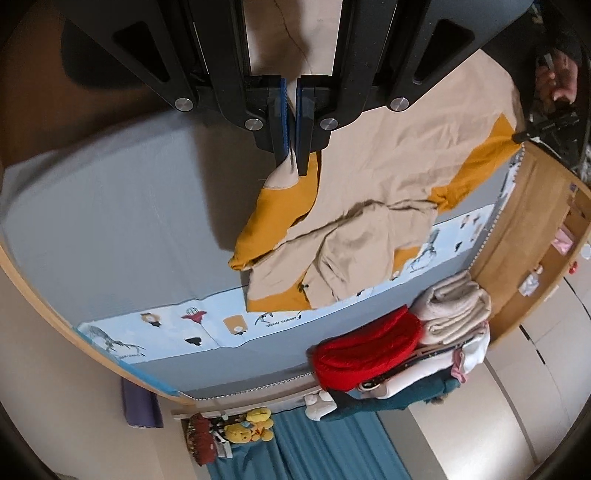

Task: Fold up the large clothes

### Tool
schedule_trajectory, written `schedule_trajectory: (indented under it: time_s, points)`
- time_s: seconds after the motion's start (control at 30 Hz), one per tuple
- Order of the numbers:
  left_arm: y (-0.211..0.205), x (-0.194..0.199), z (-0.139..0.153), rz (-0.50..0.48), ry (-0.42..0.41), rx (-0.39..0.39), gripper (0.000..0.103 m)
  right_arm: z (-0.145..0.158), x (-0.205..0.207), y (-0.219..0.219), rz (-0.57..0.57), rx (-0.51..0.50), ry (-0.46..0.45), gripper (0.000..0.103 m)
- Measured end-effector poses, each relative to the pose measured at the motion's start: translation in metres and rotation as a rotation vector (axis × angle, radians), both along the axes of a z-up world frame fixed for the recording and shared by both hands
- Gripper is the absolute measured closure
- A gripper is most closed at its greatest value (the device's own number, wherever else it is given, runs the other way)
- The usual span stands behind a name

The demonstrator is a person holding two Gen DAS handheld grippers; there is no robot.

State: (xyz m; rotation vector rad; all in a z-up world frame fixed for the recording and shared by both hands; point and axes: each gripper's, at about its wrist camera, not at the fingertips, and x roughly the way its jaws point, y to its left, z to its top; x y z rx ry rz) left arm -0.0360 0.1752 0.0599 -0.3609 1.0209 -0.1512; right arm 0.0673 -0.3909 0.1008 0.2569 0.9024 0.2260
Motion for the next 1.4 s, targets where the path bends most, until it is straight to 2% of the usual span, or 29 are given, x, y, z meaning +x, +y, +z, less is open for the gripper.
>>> schedule_trajectory:
  time_s: [0.17,0.3,0.47,0.53,0.63,0.73,0.8,0.87,0.97,1.07,1.13,1.2,1.27,1.33,1.4]
  points:
    - [0.003,-0.007,0.018,-0.025,0.002,-0.059,0.101,0.011,-0.04,-0.019,-0.026,0.037,-0.005,0.1]
    - [0.007,0.036,0.005,-0.031,0.03,-0.067,0.101,0.004,-0.027,-0.03,-0.055,0.061,0.005,0.1]
    - [0.032,0.123,-0.042,0.018,0.099,-0.098,0.101,-0.02,0.047,-0.03,-0.055,0.045,0.029,0.1]
    - [0.046,0.163,-0.06,0.045,0.126,-0.138,0.101,-0.034,0.096,-0.029,-0.038,0.016,0.034,0.1]
    - [0.058,0.224,-0.079,0.073,0.133,-0.143,0.101,-0.057,0.169,-0.028,-0.03,-0.004,0.079,0.1]
    - [0.068,0.27,-0.114,0.111,0.185,-0.163,0.1,-0.084,0.237,-0.023,-0.032,-0.028,0.135,0.1]
    - [0.071,0.284,-0.14,0.138,0.225,-0.181,0.1,-0.101,0.27,-0.018,-0.036,-0.045,0.163,0.1]
    - [0.072,0.29,-0.16,0.158,0.283,-0.159,0.1,-0.124,0.295,-0.01,-0.047,-0.057,0.193,0.1]
    - [0.079,0.292,-0.162,0.176,0.286,-0.193,0.096,-0.148,0.311,-0.012,-0.084,-0.009,0.243,0.1]
    - [0.08,0.29,-0.16,0.161,0.286,-0.197,0.092,-0.155,0.319,-0.015,-0.08,0.009,0.248,0.099]
    - [0.084,0.285,-0.154,0.163,0.279,-0.216,0.089,-0.157,0.32,-0.02,-0.087,0.051,0.251,0.093]
    - [0.095,0.277,-0.142,0.213,0.234,-0.224,0.081,-0.15,0.314,-0.026,-0.104,0.101,0.216,0.088]
    - [0.112,0.265,-0.131,0.283,0.174,-0.238,0.071,-0.141,0.305,-0.032,-0.119,0.131,0.15,0.074]
    - [0.118,0.259,-0.129,0.319,0.159,-0.212,0.071,-0.129,0.295,-0.041,-0.162,0.101,0.086,0.043]
    - [0.116,0.257,-0.131,0.319,0.173,-0.154,0.07,-0.124,0.289,-0.049,-0.191,0.093,0.051,0.041]
